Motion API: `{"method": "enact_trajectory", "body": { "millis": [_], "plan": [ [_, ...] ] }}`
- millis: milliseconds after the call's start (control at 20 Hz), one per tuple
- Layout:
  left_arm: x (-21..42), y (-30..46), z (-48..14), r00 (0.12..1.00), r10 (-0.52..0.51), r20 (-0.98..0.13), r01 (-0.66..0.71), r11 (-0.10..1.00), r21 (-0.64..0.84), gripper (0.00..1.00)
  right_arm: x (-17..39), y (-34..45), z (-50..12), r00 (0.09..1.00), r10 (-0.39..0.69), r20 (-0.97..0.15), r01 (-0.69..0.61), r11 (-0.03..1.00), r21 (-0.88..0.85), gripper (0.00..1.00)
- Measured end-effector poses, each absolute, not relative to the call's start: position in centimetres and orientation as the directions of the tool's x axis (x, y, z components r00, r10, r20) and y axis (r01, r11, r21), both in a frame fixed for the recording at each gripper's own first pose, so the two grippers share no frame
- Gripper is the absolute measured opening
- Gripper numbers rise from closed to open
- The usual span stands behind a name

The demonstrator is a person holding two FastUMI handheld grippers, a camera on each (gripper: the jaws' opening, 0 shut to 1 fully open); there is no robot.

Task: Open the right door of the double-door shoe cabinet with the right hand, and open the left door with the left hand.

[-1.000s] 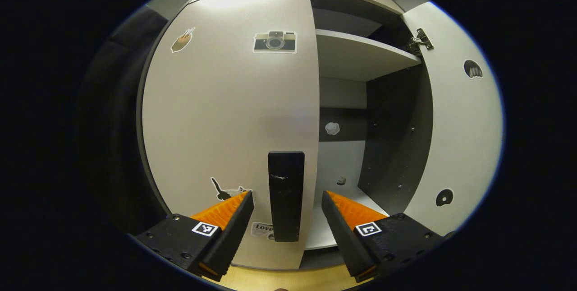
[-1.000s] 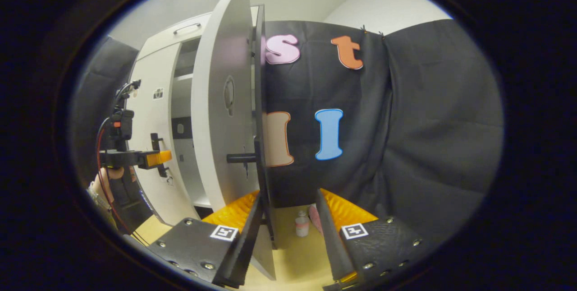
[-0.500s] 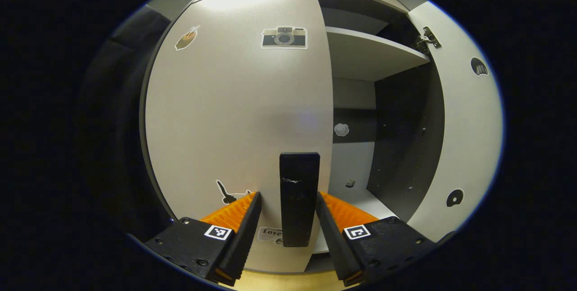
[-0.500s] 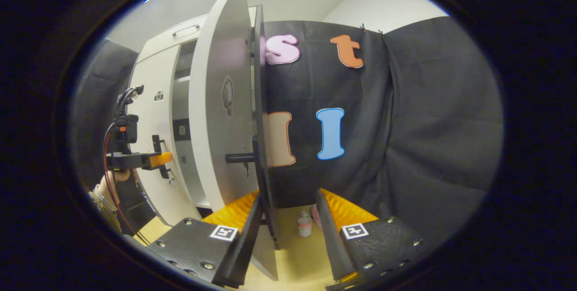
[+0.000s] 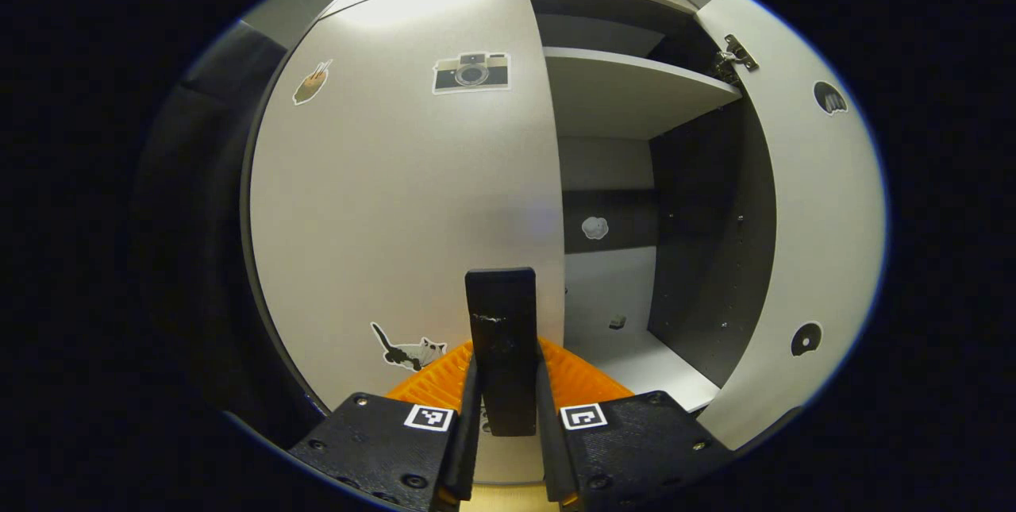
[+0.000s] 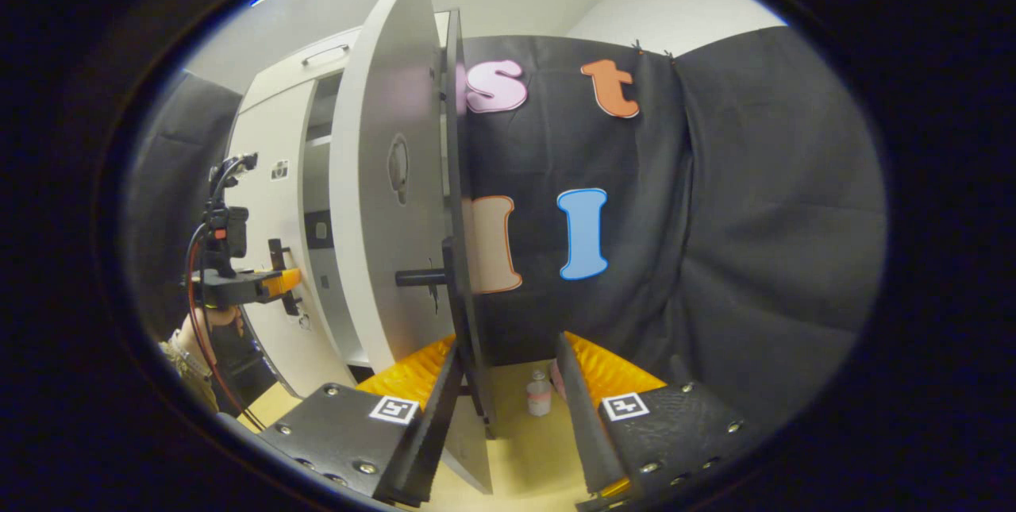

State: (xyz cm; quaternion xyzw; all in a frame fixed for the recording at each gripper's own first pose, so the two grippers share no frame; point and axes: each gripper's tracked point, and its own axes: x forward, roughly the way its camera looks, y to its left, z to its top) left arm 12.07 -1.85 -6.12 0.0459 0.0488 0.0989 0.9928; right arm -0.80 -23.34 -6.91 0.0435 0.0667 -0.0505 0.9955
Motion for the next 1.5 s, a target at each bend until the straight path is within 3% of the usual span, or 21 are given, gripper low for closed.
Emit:
{"method": "enact_trajectory", "body": {
  "millis": [400, 500, 550, 650, 1350, 1400, 1500],
  "plan": [
    [12.0, -1.8, -6.3, 0.974, 0.197, -0.112, -0.188, 0.978, 0.087, 0.27, -0.7, -23.4, -7.1, 0.988, -0.085, -0.131, 0.1, 0.988, 0.114, 0.67],
    [12.0, -1.8, -6.3, 0.973, 0.2, -0.116, -0.189, 0.977, 0.097, 0.24, -0.7, -23.3, -7.3, 0.987, -0.084, -0.133, 0.101, 0.986, 0.129, 0.72],
    [12.0, -1.8, -6.3, 0.973, 0.199, -0.117, -0.188, 0.977, 0.098, 0.24, -0.7, -23.4, -7.4, 0.988, -0.086, -0.132, 0.103, 0.986, 0.133, 0.68],
    [12.0, -1.7, -6.3, 0.973, 0.199, -0.116, -0.188, 0.978, 0.093, 0.24, -0.7, -23.4, -7.3, 0.988, -0.087, -0.13, 0.104, 0.986, 0.132, 0.74],
    [10.7, -1.9, -6.3, 0.985, 0.13, -0.11, -0.121, 0.989, 0.083, 0.24, -0.7, -23.4, -7.3, 0.987, -0.085, -0.133, 0.103, 0.985, 0.139, 0.74],
    [10.4, -1.9, -6.2, 0.987, 0.122, -0.106, -0.113, 0.99, 0.082, 0.24, -0.7, -23.5, -7.3, 0.987, -0.086, -0.134, 0.104, 0.985, 0.137, 0.68],
    [10.0, -2.0, -6.2, 0.989, 0.105, -0.104, -0.097, 0.992, 0.076, 0.24, -0.7, -23.5, -7.3, 0.987, -0.087, -0.137, 0.105, 0.987, 0.125, 0.74]
  ]
}}
